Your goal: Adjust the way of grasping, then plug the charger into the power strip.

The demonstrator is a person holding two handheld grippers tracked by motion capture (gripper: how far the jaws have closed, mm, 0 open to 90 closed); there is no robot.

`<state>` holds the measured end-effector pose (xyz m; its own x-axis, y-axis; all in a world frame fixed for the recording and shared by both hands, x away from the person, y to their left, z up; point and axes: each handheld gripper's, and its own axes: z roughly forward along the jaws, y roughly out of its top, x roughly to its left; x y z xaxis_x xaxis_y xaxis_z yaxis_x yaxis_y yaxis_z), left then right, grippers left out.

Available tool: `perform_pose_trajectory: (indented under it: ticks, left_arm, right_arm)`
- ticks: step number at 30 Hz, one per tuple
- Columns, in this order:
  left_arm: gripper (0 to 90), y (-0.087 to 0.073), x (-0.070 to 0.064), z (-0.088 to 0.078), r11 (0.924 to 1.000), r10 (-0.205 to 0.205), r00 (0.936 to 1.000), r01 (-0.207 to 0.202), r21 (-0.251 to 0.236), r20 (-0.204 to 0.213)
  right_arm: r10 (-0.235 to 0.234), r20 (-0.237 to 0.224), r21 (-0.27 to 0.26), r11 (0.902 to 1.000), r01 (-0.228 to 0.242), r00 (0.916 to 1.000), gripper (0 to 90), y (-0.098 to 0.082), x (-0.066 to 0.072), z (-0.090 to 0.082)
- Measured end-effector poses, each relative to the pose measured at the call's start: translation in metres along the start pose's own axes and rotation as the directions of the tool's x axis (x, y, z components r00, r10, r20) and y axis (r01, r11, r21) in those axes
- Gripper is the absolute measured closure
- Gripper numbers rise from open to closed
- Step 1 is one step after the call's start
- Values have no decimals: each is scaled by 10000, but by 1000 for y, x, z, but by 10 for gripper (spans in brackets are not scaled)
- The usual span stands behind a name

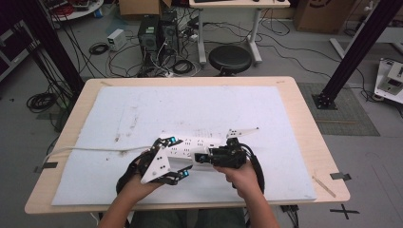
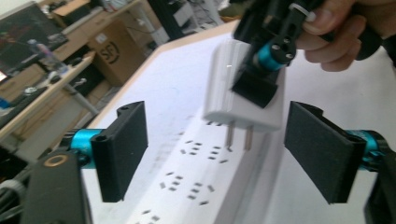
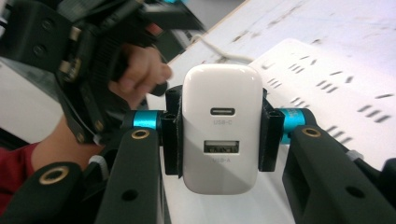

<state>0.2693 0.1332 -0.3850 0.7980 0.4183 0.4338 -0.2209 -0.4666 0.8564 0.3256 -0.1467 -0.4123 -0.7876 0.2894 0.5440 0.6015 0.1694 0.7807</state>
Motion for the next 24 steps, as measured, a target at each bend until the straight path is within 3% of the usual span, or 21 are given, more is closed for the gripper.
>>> perform_pose_trajectory:
  ticks: [3, 8, 11, 14, 18, 20, 22, 24]
  left_arm:
    - [200, 0, 6, -8, 9999, -130, 9998, 129, -51, -125]
    - [195, -4, 24, -26, 9970, -770, 9951, 771, -15, -618]
    - [192, -9, 34, -35, 9914, -1312, 9863, 1304, -147, -1002]
    - [192, -14, 42, -42, 9824, -1865, 9733, 1842, -297, -1341]
    - [192, -20, 49, -48, 9776, -2097, 9642, 2097, -175, -1624]
    - [192, -22, 51, -50, 9759, -2162, 9626, 2179, -76, -1632]
    - [192, -24, 51, -51, 9755, -2177, 9620, 2198, -55, -1650]
    - [192, -26, 53, -52, 9755, -2180, 9630, 2200, -50, -1585]
  right_arm:
    - [-116, 145, -23, 9999, 116, 9998, 631, 1, 1, -3]
    - [-486, 572, -120, 9987, 494, 9972, 632, 8, 4, -11]
    - [-866, 802, -127, 9961, 879, 9930, 631, 12, 4, -15]
    - [-1160, 1206, -89, 9930, 1179, 9859, 632, 16, 5, -17]
    - [-1842, 1960, 207, 9828, 1837, 9632, 632, 22, 2, -14]
    - [-2198, 2277, 665, 9754, 2101, 9486, 632, 27, 0, -11]
    - [-2701, 2771, 1244, 9617, 2443, 9221, 632, 32, -1, -9]
    - [-2977, 2892, 1709, 9512, 2569, 9098, 632, 38, -2, -7]
